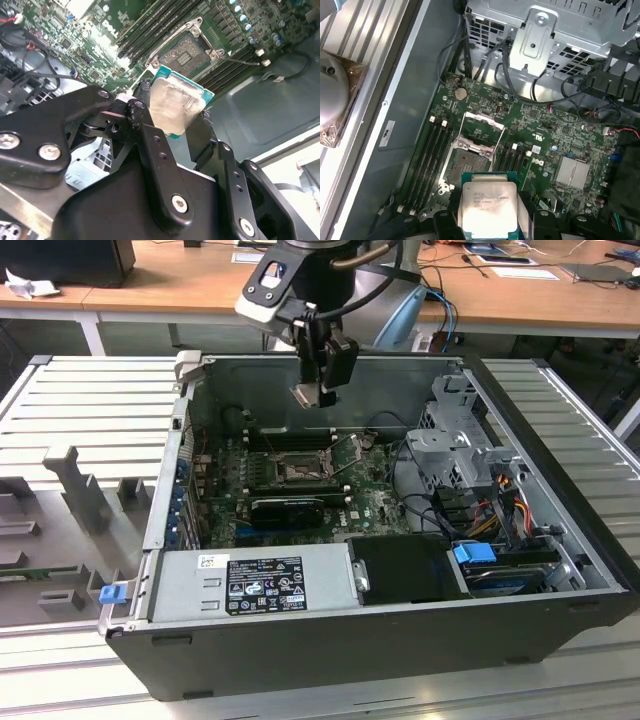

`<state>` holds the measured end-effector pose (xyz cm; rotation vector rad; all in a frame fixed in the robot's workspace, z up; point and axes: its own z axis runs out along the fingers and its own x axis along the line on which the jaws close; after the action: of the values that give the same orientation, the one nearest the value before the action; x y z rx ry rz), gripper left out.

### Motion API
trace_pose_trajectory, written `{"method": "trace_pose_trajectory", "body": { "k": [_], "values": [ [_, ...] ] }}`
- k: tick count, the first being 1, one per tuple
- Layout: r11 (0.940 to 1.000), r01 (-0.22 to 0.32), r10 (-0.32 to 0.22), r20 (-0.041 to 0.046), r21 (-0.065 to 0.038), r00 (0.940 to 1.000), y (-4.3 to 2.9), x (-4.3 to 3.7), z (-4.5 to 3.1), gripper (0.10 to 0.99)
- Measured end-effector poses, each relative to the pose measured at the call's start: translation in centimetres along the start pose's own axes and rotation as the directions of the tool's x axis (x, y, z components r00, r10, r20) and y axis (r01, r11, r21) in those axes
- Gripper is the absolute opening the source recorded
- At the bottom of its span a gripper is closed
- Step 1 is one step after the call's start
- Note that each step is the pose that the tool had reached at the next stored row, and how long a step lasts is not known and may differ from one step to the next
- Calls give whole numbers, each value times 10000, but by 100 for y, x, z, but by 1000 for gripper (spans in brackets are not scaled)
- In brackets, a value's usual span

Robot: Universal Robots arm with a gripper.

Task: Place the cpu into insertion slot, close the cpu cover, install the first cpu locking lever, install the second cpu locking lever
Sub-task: 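Place the cpu into insertion slot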

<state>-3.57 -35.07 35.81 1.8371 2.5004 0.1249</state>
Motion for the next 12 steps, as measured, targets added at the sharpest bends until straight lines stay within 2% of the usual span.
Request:
{"method": "trace_pose_trajectory", "body": {
  "k": [5,10,12],
  "values": [
    [9973,-732,732,62,-16,9973,-1,0,8,525],
    [9958,-911,911,77,-18,9958,-5,0,64,525],
    [9915,-1301,1301,111,-27,9914,-7,0,91,525]
  ]
}}
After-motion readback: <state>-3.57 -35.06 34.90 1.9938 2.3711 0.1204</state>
